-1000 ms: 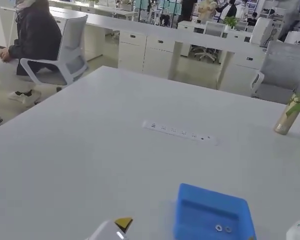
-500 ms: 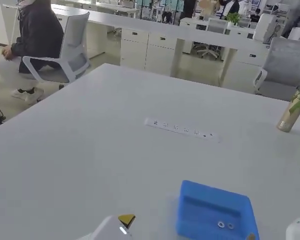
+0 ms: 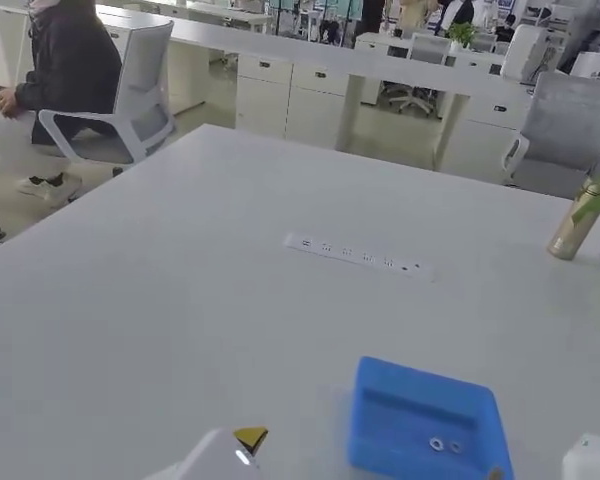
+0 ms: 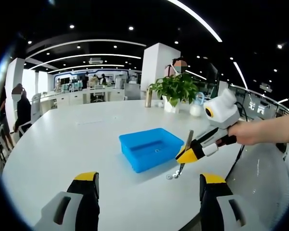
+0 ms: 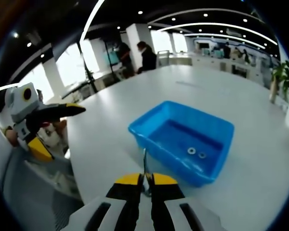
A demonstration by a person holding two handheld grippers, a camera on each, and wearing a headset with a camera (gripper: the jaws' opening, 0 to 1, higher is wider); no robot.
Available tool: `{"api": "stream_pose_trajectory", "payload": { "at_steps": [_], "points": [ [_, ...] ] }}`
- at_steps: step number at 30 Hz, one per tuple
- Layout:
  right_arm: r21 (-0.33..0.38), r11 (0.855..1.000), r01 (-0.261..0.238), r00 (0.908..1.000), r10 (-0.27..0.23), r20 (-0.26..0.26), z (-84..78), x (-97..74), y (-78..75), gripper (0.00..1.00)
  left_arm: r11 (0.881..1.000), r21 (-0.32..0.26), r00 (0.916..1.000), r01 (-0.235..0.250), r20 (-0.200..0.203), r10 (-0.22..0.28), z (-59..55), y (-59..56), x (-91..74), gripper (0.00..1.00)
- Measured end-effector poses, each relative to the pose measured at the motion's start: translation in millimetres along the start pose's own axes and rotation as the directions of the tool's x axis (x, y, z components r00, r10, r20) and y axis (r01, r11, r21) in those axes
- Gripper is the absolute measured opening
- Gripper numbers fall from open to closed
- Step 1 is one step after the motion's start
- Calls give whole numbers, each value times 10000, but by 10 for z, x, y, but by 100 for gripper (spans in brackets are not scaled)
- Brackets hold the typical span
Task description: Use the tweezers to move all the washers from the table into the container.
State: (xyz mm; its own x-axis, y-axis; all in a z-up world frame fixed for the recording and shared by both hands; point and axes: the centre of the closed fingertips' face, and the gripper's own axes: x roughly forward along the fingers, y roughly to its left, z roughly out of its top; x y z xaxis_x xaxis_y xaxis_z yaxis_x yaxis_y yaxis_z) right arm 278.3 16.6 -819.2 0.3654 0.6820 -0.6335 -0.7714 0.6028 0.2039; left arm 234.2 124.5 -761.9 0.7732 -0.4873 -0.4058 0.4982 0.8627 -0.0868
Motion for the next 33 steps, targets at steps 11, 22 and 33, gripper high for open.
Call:
{"api": "stream_pose_trajectory", "payload": {
  "at_steps": [11,22,33],
  "points": [
    [-866,9962,60,9999,-69,-101,7,11,108,4,10000,17,10000,22,10,-22,3,-6,-2,87],
    [-602,9972,436,9990,-435,38,-29,20,-30,3,10000,38,10000,7,18,-8,2,-2,-11,87],
    [499,9940,974,9940,-997,454,5,-41,-22,3,10000,8,10000,-65,45,65,2,13,-21,87]
  ]
}}
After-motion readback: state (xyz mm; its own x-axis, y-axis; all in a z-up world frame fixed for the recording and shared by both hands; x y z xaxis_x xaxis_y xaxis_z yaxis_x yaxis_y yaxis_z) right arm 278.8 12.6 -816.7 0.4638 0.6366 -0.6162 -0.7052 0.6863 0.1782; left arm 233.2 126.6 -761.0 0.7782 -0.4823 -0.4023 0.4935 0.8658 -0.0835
